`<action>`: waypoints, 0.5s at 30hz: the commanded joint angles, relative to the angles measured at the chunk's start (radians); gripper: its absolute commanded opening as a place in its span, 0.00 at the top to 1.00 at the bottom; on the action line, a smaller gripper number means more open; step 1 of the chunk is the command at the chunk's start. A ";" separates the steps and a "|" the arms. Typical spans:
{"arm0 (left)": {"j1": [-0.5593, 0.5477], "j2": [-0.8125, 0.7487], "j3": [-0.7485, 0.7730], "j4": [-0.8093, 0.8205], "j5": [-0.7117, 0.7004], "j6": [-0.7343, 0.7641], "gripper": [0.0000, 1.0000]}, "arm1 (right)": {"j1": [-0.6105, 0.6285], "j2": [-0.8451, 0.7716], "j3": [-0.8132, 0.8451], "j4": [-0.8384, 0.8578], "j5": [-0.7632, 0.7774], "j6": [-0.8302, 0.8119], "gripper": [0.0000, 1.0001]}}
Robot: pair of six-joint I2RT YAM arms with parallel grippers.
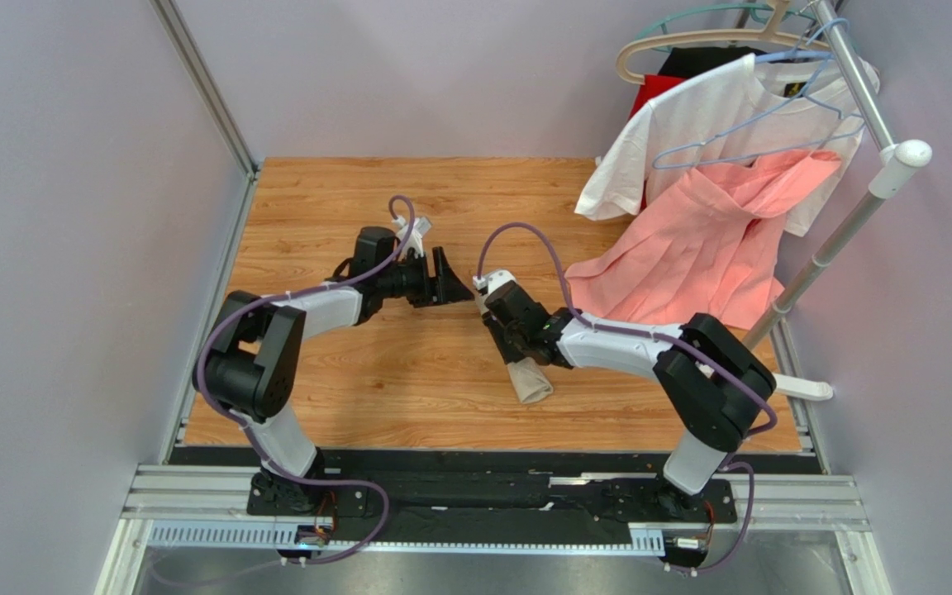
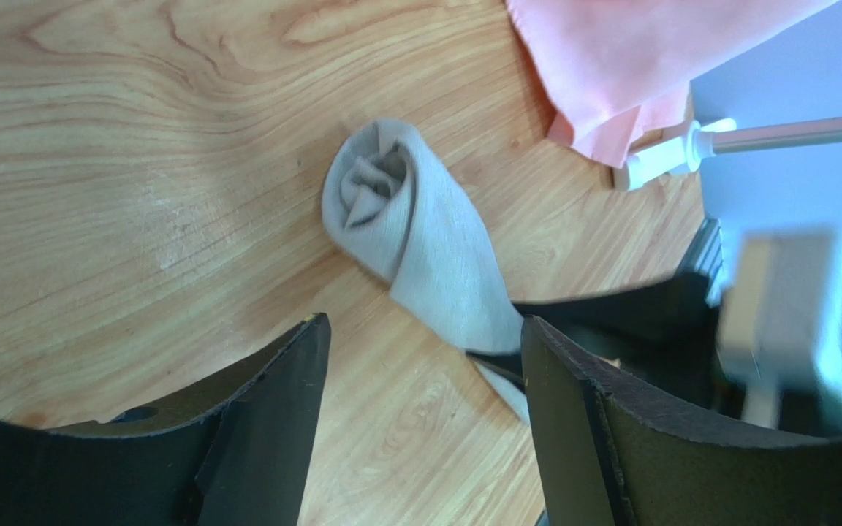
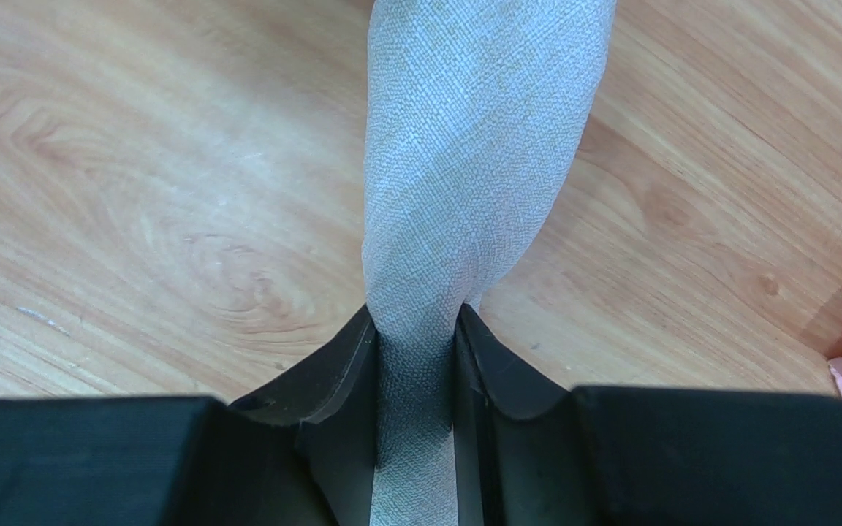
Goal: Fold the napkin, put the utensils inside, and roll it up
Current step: Roll the napkin with the utensil
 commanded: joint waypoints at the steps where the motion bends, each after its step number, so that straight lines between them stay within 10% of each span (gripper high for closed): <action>1: 0.032 -0.100 -0.028 -0.002 -0.018 -0.014 0.26 | -0.056 -0.036 -0.034 0.061 -0.140 0.082 0.72; 15: 0.045 -0.226 -0.051 -0.076 -0.038 -0.025 0.25 | -0.186 0.067 0.010 0.160 -0.163 0.209 0.74</action>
